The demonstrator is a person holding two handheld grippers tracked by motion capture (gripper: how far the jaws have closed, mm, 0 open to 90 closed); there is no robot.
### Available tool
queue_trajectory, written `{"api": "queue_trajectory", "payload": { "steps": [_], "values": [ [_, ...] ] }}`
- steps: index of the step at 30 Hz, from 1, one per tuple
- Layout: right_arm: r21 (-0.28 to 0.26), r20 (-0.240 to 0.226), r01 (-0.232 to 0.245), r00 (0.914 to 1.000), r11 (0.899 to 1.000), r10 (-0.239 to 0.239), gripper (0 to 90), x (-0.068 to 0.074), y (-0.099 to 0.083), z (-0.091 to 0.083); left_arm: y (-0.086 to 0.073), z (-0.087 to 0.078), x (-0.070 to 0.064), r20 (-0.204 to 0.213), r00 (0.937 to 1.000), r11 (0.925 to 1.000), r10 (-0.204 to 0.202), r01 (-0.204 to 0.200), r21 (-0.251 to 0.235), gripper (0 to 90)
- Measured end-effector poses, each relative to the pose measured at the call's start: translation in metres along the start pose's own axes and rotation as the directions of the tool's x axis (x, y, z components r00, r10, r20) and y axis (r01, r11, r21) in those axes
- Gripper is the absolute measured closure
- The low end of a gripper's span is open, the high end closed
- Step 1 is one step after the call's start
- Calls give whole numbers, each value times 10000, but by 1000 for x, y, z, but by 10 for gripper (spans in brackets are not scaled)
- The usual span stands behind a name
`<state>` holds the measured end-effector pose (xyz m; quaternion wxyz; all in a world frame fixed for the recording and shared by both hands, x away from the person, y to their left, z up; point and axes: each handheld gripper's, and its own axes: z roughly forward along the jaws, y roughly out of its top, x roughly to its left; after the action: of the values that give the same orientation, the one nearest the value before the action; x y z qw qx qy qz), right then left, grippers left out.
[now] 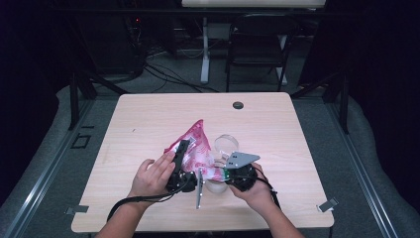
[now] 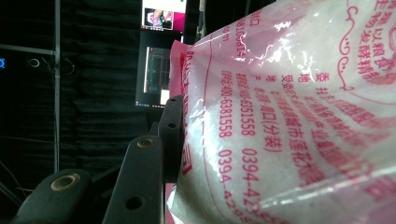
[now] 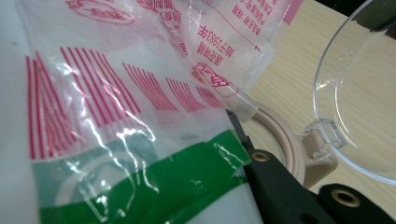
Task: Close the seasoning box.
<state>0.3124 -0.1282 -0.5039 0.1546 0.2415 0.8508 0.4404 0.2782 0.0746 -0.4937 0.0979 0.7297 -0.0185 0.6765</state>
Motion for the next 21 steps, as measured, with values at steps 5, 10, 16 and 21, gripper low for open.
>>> {"api": "queue_trajectory", "payload": {
  "steps": [5,10,16,21],
  "values": [
    [-13,-20,-7,10000,10000,7,900,0,0,2,-2,-1,-1,18,10000,10000,-26,25,33,652],
    [-35,1,-5,10000,10000,5,900,1,0,2,-2,0,-1,26,10000,10000,-15,15,39,653],
    [-65,19,-20,10000,10000,21,900,-1,0,-1,1,0,2,-101,9999,10000,75,-75,-36,654],
    [-134,42,-50,10000,9999,51,900,-1,0,-3,3,0,4,-101,9999,9999,30,-31,-101,654]
  ]
}}
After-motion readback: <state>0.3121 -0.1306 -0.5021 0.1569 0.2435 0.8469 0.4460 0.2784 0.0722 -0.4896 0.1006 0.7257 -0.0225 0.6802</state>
